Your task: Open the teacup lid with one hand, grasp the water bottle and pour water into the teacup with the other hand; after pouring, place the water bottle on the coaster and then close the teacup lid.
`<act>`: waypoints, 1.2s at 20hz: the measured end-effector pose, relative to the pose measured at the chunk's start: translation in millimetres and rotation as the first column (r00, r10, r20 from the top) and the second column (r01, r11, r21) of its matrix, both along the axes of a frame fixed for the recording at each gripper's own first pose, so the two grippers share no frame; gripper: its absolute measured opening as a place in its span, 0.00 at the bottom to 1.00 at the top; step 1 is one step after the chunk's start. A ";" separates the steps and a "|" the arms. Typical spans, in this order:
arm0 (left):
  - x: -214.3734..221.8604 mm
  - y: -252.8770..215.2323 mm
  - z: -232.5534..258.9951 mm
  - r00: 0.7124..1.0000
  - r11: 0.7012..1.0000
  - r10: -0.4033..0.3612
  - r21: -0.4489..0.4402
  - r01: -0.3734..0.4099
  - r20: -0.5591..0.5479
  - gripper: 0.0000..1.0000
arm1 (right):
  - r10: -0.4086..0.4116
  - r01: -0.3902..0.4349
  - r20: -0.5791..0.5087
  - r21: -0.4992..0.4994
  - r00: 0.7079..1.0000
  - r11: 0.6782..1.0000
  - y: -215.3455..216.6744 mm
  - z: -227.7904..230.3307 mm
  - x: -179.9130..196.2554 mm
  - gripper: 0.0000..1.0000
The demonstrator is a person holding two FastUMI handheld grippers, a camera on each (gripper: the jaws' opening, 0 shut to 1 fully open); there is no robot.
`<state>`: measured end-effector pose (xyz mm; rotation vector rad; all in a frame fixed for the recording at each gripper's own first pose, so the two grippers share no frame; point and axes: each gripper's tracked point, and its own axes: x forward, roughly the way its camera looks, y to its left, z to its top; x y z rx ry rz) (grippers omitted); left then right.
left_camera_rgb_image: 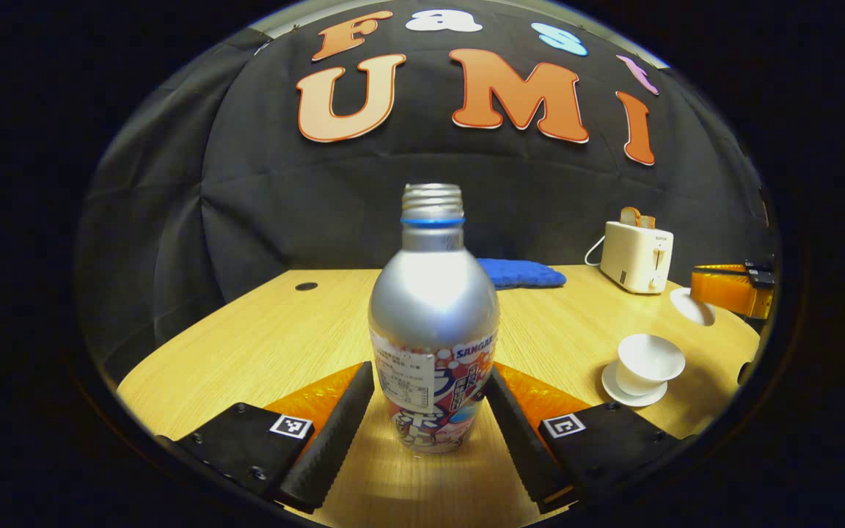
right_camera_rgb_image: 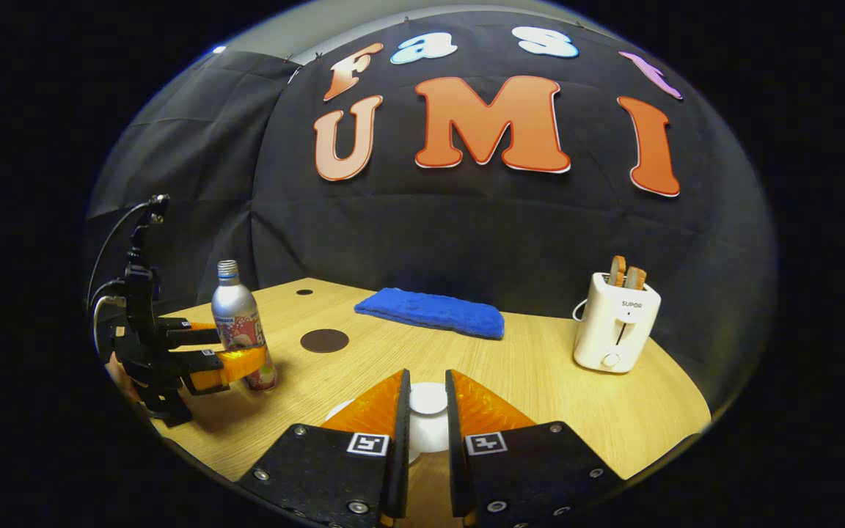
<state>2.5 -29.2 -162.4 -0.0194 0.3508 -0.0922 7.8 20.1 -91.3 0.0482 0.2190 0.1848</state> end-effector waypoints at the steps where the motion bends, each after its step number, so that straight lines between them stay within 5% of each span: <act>1: 0.9 -0.9 1.1 1.000 1.000 -0.006 0.003 0.006 0.004 0.99 | -0.012 0.012 0.004 0.002 1.000 1.000 -5.7 1.3 -0.5 0.24; 7: 6.4 1.6 11.1 1.000 0.993 -0.017 0.116 0.014 0.024 0.84 | -0.059 0.059 0.011 0.006 0.998 0.998 -32.4 4.1 -8.3 0.24; 13: 19.0 -3.1 33.5 0.995 0.938 -0.060 0.344 0.029 0.078 0.86 | -0.113 0.113 0.020 0.012 0.993 0.994 -58.9 6.2 -18.2 0.24; 17: 19.4 -12.6 35.4 0.990 0.858 -0.108 0.511 0.047 0.090 0.83 | -0.153 0.153 0.023 0.018 0.988 0.988 -77.5 6.4 -24.8 0.24; 24: 22.1 -45.9 42.5 0.968 0.661 -0.223 0.748 0.060 0.119 0.82 | -0.196 0.196 0.019 0.042 0.980 0.980 -97.6 0.8 -31.9 0.24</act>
